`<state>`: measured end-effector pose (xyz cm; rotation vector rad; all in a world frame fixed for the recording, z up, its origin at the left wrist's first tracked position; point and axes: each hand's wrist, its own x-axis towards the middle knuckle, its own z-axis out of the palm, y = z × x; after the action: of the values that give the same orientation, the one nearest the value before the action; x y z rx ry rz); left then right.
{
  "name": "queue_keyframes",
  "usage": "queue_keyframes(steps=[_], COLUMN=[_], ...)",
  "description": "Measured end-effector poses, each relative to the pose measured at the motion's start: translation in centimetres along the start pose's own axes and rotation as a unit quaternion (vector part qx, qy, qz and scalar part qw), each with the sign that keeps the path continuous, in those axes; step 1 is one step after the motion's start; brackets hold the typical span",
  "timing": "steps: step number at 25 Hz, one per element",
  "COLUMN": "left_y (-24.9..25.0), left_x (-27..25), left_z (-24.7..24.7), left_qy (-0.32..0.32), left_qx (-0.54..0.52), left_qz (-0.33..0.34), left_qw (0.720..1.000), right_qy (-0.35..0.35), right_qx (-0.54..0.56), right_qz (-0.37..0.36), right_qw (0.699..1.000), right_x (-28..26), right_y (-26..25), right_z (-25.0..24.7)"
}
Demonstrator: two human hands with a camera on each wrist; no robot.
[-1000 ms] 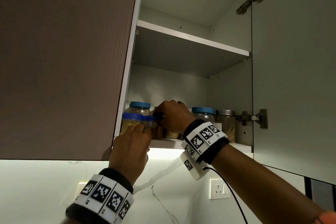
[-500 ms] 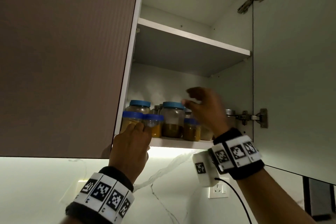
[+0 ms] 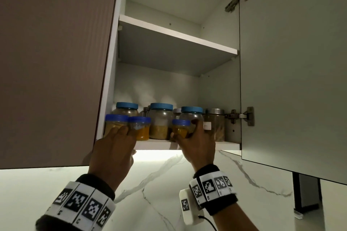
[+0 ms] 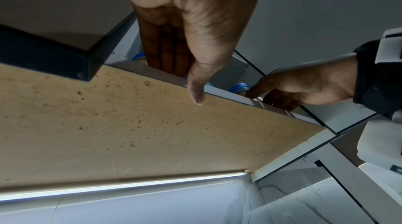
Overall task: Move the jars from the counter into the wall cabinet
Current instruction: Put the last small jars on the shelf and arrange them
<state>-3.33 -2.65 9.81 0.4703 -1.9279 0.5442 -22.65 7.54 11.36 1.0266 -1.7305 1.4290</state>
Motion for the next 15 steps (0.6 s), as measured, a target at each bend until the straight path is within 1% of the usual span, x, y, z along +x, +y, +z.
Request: queue_keyframes(steps=[4, 8, 12, 15], left_y=[-0.19, -0.25, -0.18, -0.26], left_x=[-0.03, -0.07, -0.04, -0.11], left_z=[0.31, 0.47, 0.51, 0.61], left_qy=[0.003, 0.005, 0.001, 0.0], left_qx=[0.005, 0.02, 0.029, 0.027], left_qz=[0.009, 0.015, 0.016, 0.015], left_qw=[1.0, 1.0, 0.999, 1.0], right_qy=[0.013, 0.015, -0.007, -0.02], right_qx=[-0.012, 0.01, 0.033, 0.048], right_qz=[-0.002, -0.011, -0.008, -0.019], right_qw=[1.0, 1.0, 0.999, 0.998], right_x=[0.01, 0.18, -0.02, -0.39], right_y=[0.18, 0.59, 0.74, 0.39], right_z=[0.75, 0.49, 0.7, 1.04])
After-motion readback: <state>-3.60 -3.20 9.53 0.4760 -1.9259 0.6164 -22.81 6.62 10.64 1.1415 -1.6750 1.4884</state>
